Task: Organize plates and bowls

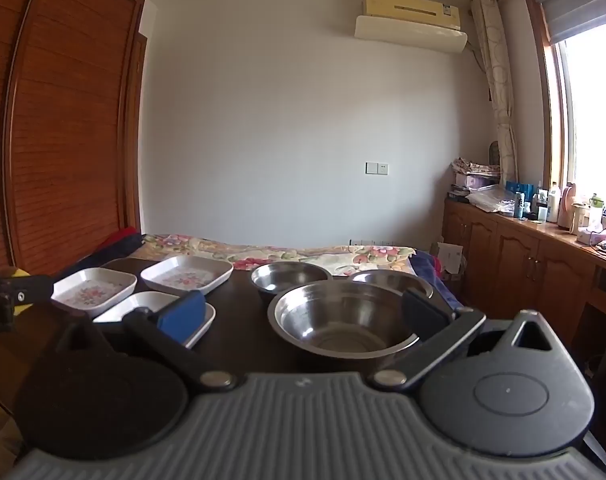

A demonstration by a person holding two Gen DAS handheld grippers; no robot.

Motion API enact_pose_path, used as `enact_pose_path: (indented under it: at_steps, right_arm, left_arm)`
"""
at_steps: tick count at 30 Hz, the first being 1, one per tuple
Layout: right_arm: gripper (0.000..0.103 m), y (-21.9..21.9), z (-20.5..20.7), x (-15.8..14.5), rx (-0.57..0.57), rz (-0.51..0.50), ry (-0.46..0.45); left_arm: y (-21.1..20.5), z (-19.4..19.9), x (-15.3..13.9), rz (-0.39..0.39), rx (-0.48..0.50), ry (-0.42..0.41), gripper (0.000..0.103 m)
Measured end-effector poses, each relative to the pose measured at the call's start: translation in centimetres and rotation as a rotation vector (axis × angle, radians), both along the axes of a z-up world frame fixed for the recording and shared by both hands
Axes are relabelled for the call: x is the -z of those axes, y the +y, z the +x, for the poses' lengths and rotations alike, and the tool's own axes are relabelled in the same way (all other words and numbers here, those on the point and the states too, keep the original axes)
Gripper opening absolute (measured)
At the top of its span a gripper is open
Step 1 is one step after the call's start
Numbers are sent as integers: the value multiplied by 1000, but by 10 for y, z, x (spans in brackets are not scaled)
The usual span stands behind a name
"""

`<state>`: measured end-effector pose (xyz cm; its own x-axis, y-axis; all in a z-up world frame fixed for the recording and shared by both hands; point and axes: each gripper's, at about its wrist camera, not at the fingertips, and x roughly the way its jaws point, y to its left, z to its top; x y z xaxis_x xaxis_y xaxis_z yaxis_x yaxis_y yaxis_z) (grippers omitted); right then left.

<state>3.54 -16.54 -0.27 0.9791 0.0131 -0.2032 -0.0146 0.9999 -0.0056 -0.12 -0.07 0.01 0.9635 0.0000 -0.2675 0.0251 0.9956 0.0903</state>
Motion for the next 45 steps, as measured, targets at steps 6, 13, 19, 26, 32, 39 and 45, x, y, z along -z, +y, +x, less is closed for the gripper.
enact_pose_path:
  at_steps: [6,13,19,26,32,39,45]
  right_arm:
    - [103,0,1,1,-1,-6,2]
    - [103,-2,0,4,2,-8,2]
    - [103,-6,-3,6,4,-9,9]
    - [103,-4,-1,8,7,-9,23]
    - [103,-5,-1,8,9,-7,24]
    - [103,-5,-1,8,9,-7,25]
    - [103,-6,-2,8,9,-6,24]
  left_arm:
    - [1,1,-2,-6,-4,5,103]
    - [2,2,-1,-12,-5,6,103]
    - [2,2,-2,-11,-4,6,103]
    - [4,0,-1,-13,-4,6,103]
    - [4,0,-1,-12,-4,6,103]
    - [3,2,1,-12,-4,6,103]
    - [3,2,1,-12,-4,6,103]
